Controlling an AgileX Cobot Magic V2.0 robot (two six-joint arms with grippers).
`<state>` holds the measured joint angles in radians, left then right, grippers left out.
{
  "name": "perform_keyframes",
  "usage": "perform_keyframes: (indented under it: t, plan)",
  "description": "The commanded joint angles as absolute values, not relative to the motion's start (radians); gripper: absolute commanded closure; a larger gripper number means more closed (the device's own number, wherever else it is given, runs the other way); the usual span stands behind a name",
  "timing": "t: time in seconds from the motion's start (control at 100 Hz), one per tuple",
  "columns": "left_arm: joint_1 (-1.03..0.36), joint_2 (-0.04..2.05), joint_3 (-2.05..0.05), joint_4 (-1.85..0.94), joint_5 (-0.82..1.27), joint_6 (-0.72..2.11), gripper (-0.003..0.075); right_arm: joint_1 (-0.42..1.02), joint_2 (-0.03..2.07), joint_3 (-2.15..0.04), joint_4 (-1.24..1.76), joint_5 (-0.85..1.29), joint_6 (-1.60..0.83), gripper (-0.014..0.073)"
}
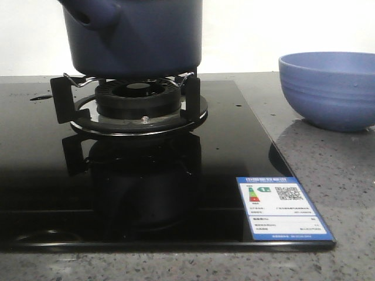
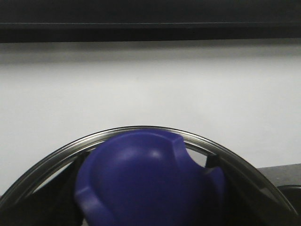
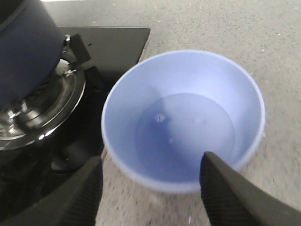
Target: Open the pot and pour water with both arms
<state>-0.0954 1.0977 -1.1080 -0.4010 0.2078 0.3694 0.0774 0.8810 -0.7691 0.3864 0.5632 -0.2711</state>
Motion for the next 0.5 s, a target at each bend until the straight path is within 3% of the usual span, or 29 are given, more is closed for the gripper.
perform_keyframes:
  t: [0.0, 0.22, 0.49]
  plan:
    - [-0.044, 1.055, -1.147, -0.407, 0.148, 0.367, 0.0384, 0.075, 0.979, -0.875, 0.366, 0.530, -0.284, 0.0186]
    - [0.021, 1.028, -1.147, -0.407, 0.172, 0.367, 0.0384, 0.014, 1.240, -1.120, 0.324, 0.712, -0.267, 0.0186]
    - [0.022, 1.025, -1.147, -0.410, 0.172, 0.367, 0.0384, -0.099, 1.395, -1.261, 0.299, 0.870, -0.267, 0.0186]
